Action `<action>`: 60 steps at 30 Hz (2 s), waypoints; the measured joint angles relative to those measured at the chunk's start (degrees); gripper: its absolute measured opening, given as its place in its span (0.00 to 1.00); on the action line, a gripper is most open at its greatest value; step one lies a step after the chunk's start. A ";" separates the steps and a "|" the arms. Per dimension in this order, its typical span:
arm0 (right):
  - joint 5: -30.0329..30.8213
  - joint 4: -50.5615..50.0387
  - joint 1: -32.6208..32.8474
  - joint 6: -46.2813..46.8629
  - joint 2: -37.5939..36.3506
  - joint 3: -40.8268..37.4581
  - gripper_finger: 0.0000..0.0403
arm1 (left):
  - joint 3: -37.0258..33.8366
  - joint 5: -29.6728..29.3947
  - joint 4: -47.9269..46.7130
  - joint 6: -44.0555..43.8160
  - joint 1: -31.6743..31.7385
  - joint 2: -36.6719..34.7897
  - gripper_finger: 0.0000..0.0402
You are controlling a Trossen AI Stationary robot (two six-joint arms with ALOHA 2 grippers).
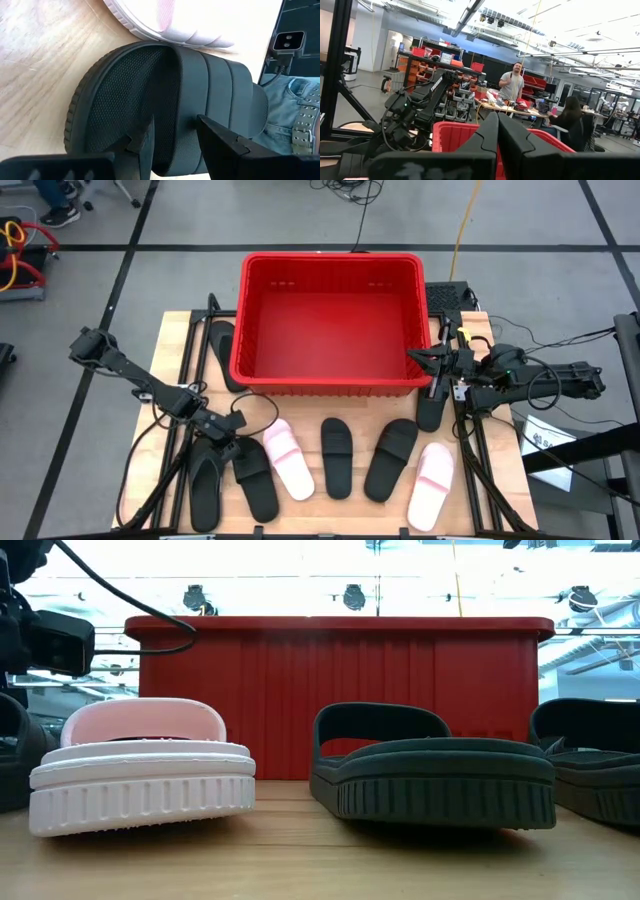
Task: Pick and place slides into bin
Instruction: Put the black slide into the red bin
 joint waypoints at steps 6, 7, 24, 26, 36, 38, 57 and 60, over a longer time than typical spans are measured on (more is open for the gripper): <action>0.00 0.00 0.00 -0.04 0.01 0.00 0.00 | 0.00 -0.56 -0.33 0.81 0.00 0.00 0.35; 0.00 0.00 0.00 -0.04 0.00 0.01 0.00 | 0.00 -0.64 -0.33 1.15 0.00 0.00 0.35; 0.02 0.00 0.00 -0.07 0.02 0.00 0.00 | -0.13 3.85 3.97 0.63 -0.02 0.04 0.35; 0.02 0.00 0.00 -0.07 0.00 0.00 0.00 | -0.13 3.80 4.92 0.55 -0.02 0.04 0.35; 0.02 0.00 0.00 -0.07 0.00 0.00 0.00 | -0.13 3.69 5.55 -0.25 -0.44 0.04 0.35; 0.02 0.00 0.00 -0.07 0.01 0.00 0.00 | -0.13 3.74 5.60 -0.37 -1.07 0.04 0.35; 0.02 0.00 0.00 -0.07 0.01 0.00 0.00 | -1.66 0.29 5.93 -3.58 -4.92 0.00 0.35; 0.02 0.00 0.00 -0.07 0.02 0.00 0.00 | -3.63 0.24 8.71 -5.88 -4.90 0.02 0.35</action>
